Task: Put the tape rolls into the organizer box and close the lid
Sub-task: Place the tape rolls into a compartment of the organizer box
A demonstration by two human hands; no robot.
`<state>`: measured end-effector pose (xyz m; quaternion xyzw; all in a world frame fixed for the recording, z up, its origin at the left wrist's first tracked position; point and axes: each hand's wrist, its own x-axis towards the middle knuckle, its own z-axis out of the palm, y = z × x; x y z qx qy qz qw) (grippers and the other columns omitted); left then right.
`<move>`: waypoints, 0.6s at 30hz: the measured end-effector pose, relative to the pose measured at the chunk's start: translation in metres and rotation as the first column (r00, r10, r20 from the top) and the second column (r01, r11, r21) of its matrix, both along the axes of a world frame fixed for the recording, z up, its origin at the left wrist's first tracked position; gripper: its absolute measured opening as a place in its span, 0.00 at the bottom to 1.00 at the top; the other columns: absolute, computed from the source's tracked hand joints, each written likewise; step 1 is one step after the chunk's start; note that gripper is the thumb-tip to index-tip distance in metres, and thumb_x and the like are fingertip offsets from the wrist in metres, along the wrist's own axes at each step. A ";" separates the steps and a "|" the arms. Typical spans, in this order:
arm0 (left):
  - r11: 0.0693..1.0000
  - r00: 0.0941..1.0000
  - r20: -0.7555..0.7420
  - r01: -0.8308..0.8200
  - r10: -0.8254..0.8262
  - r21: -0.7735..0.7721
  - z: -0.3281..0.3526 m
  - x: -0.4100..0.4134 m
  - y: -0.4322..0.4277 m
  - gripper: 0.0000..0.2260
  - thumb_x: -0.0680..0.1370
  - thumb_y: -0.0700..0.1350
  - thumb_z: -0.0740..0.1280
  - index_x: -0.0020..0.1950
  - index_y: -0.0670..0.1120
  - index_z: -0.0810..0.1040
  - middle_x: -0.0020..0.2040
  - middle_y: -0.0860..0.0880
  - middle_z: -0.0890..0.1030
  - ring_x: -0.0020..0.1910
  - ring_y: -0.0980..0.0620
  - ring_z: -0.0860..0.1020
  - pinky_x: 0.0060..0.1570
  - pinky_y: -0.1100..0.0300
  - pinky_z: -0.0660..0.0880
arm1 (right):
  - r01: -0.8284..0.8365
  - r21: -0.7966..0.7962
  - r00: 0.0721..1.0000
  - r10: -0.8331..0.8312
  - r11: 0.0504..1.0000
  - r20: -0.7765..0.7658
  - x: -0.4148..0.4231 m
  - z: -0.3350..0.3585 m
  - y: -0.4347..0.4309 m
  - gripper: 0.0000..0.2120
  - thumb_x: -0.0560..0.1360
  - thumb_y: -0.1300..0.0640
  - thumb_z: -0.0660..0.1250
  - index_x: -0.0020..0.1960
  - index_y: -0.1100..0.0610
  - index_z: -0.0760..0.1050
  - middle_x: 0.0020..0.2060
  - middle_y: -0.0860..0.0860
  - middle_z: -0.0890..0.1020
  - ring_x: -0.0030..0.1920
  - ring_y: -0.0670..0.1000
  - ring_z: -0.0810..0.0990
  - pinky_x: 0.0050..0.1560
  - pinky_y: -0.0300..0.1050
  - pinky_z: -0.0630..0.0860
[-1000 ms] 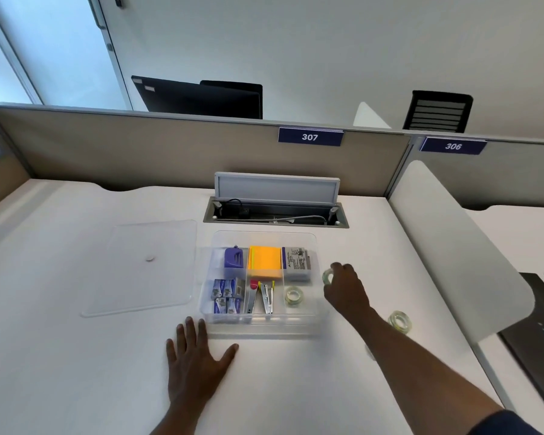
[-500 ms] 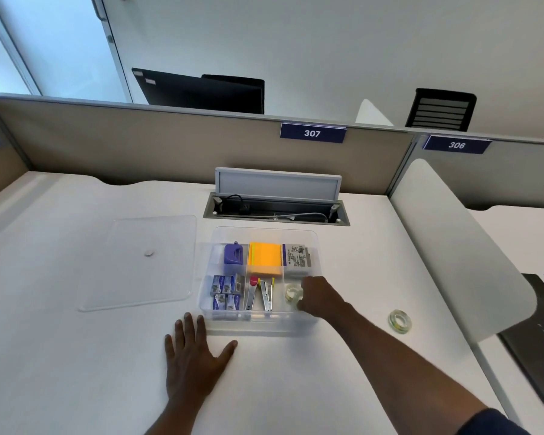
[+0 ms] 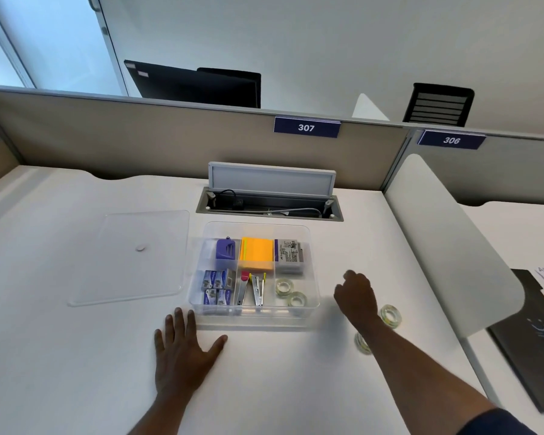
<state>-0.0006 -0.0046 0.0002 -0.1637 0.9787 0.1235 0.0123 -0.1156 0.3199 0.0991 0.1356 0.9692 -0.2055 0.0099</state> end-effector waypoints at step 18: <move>1.000 1.000 0.000 -0.003 0.003 0.002 -0.005 -0.001 -0.002 0.47 0.67 0.77 0.45 0.77 0.46 0.54 0.79 0.43 0.53 0.78 0.43 0.50 0.75 0.43 0.48 | 0.073 0.151 0.913 -0.127 0.986 0.387 0.046 -0.026 0.029 0.20 0.70 0.51 0.66 0.57 0.59 0.67 0.59 0.60 0.71 0.62 0.61 0.73 0.58 0.51 0.73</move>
